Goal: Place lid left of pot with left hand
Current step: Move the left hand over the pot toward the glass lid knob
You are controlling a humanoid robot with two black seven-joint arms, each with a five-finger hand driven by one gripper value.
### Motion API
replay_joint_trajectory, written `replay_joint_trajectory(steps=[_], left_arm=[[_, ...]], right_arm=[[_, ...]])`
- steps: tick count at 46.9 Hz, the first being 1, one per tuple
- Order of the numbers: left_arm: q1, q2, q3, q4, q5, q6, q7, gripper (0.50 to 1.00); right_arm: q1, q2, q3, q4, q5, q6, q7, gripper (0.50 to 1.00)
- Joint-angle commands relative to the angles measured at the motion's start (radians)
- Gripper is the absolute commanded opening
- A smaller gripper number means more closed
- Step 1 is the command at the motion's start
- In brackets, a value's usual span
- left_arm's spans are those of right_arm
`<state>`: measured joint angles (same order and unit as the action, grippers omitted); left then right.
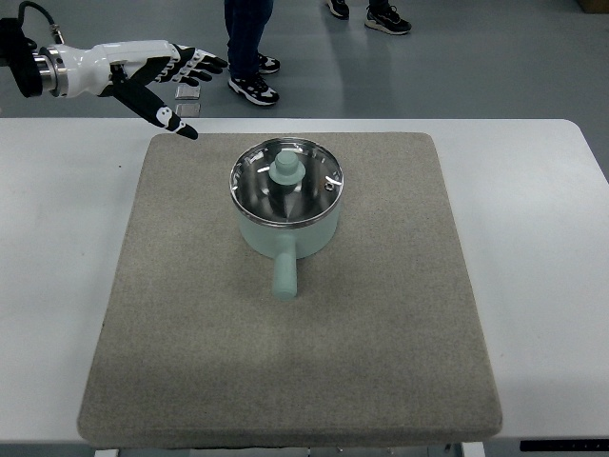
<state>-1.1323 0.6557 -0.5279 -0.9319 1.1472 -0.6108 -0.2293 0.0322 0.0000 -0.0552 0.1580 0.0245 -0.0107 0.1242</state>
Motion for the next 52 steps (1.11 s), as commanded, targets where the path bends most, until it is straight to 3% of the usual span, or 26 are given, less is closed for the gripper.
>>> replay_joint_trajectory(steps=[1, 24, 34, 52], left_arm=[[-0.021, -0.001, 0.002, -0.041, 0.097, 0.000, -0.007, 0.994], [-0.152, -0.024, 0.097, -0.209, 0.319, 0.000, -0.008, 0.992], [-0.169, -0.125, 0.121, -0.213, 0.422, 0.000, -0.008, 0.984], [-0.198, -0.162, 0.181, -0.200, 0.505, 0.000, -0.005, 0.969]], right_arm=[[0.000, 0.000, 0.000, 0.000, 0.000, 0.000, 0.000, 0.924], [0.000, 0.000, 0.000, 0.000, 0.000, 0.000, 0.000, 0.924], [0.000, 0.000, 0.000, 0.000, 0.000, 0.000, 0.000, 0.924], [-0.002, 0.000, 0.000, 0.000, 0.000, 0.000, 0.000, 0.924]])
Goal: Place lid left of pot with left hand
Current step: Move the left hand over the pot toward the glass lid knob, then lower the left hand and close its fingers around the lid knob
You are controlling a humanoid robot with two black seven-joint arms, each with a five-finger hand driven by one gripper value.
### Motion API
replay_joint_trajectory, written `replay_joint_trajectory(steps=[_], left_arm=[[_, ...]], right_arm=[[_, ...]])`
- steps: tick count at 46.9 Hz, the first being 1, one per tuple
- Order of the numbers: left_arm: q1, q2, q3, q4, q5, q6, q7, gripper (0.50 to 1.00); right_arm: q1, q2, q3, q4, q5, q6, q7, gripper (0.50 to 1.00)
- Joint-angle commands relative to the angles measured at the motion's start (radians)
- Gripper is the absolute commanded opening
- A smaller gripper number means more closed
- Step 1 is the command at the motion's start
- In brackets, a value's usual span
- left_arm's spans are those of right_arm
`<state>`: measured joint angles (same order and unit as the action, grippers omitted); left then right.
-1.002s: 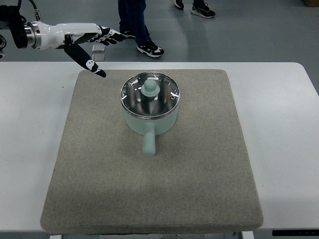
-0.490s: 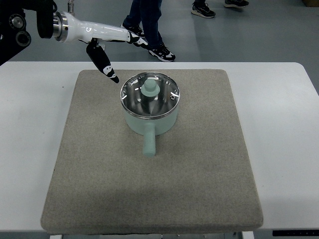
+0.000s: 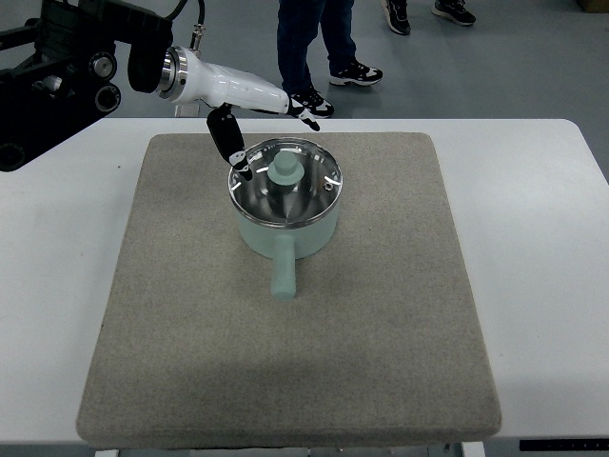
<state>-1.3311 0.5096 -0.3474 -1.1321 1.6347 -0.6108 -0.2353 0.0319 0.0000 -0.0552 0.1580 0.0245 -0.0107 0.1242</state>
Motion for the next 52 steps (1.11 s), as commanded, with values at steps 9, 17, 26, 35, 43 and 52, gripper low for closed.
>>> replay_joint_trajectory(steps=[9, 17, 26, 35, 43, 52], left_arm=[[0.001, -0.022, 0.001, -0.002, 0.024, 0.000, -0.001, 0.883], [0.001, -0.022, 0.002, -0.002, 0.033, 0.000, -0.001, 0.827], [0.004, -0.022, 0.001, -0.006, 0.059, 0.000, -0.001, 0.789], [0.006, -0.022, 0.002, -0.009, 0.071, 0.000, -0.001, 0.703], [0.009, -0.022, 0.001, -0.011, 0.085, 0.000, -0.001, 0.703], [0.010, -0.025, -0.001, -0.012, 0.085, 0.006, -0.001, 0.711]], right_arm=[[0.000, 0.000, 0.000, 0.000, 0.000, 0.000, 0.000, 0.924], [0.000, 0.000, 0.000, 0.000, 0.000, 0.000, 0.000, 0.924], [-0.001, 0.000, 0.000, 0.000, 0.000, 0.000, 0.000, 0.924], [0.000, 0.000, 0.000, 0.000, 0.000, 0.000, 0.000, 0.924], [0.000, 0.000, 0.000, 0.000, 0.000, 0.000, 0.000, 0.924], [0.000, 0.000, 0.000, 0.000, 0.000, 0.000, 0.000, 0.924]])
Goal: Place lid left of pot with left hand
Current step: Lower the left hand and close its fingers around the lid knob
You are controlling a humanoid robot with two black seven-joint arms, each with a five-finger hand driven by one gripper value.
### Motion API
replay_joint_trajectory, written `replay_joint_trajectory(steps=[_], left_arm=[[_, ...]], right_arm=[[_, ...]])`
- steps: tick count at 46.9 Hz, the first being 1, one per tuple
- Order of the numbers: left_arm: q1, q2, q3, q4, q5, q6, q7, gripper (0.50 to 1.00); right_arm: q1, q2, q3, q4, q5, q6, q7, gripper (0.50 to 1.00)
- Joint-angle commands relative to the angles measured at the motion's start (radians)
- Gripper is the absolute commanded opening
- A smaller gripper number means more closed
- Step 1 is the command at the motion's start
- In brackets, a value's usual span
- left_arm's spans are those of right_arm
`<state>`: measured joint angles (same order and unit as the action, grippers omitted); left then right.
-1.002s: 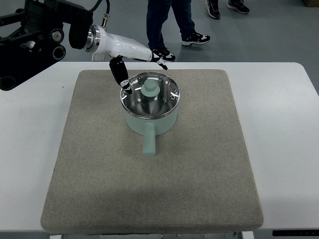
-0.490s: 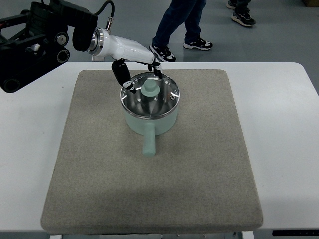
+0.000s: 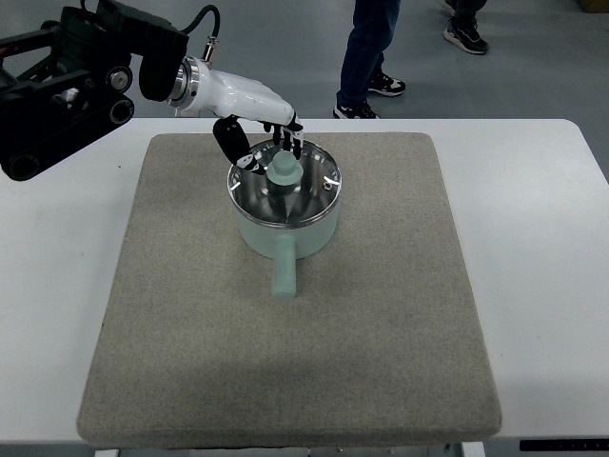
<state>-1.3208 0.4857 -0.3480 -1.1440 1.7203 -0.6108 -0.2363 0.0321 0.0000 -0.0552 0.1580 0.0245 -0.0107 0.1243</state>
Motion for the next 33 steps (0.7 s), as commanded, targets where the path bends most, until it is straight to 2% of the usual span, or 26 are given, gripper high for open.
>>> replay_joint_trajectory(steps=[1, 12, 33], left_arm=[[0.000, -0.001, 0.000, -0.002, -0.001, 0.008, 0.000, 0.711], [0.002, -0.001, 0.000, -0.003, -0.001, 0.033, 0.000, 0.731], [0.009, -0.019, 0.004, -0.013, 0.002, 0.031, 0.000, 0.716]], right_arm=[[0.000, 0.000, 0.000, 0.000, 0.000, 0.000, 0.000, 0.924], [0.000, 0.000, 0.000, 0.000, 0.000, 0.000, 0.000, 0.924], [0.000, 0.000, 0.000, 0.000, 0.000, 0.000, 0.000, 0.924]])
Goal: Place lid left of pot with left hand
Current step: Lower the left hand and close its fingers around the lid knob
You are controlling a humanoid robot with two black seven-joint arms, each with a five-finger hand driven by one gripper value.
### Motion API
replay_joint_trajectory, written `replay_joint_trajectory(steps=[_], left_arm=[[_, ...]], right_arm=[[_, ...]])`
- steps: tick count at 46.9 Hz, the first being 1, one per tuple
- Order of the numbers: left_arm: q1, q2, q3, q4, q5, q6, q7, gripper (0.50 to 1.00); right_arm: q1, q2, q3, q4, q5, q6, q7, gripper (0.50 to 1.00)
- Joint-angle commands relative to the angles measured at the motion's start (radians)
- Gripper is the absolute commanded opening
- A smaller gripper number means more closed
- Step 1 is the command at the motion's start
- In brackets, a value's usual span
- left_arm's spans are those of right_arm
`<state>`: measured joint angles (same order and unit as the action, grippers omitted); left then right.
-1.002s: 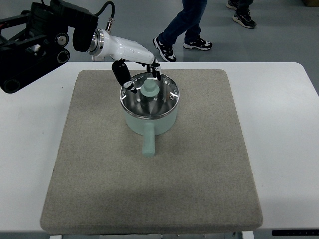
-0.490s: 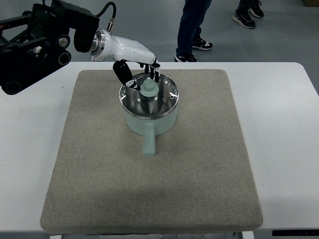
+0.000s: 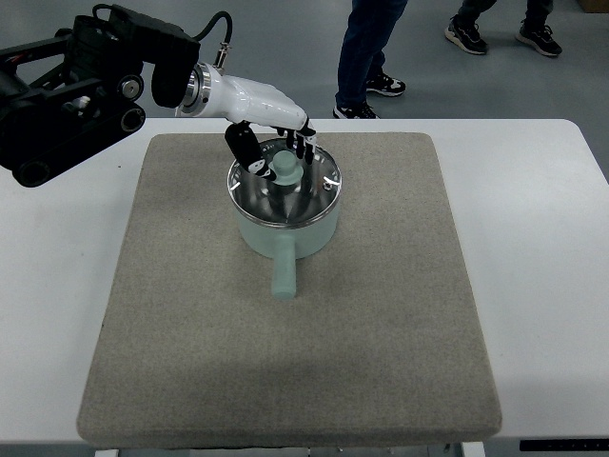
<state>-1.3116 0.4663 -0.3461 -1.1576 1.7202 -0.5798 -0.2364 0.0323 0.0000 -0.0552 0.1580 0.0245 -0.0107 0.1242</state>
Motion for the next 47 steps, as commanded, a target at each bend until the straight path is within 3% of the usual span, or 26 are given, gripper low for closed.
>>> replay_joint_trajectory(steps=[1, 21, 37, 47], left_arm=[[0.000, 0.000, 0.001, 0.001, 0.002, 0.000, -0.001, 0.713], [-0.002, 0.002, 0.001, 0.001, 0.044, 0.000, 0.000, 0.701], [0.000, 0.003, 0.001, 0.001, 0.044, 0.000, -0.001, 0.501], [0.000, 0.006, 0.001, -0.008, 0.045, 0.000, 0.000, 0.500]], right_arm=[[0.000, 0.000, 0.000, 0.000, 0.000, 0.000, 0.000, 0.924], [-0.002, 0.000, 0.000, 0.000, 0.000, 0.000, 0.000, 0.924], [0.000, 0.000, 0.000, 0.000, 0.000, 0.000, 0.000, 0.924], [0.000, 0.000, 0.000, 0.000, 0.000, 0.000, 0.000, 0.924]])
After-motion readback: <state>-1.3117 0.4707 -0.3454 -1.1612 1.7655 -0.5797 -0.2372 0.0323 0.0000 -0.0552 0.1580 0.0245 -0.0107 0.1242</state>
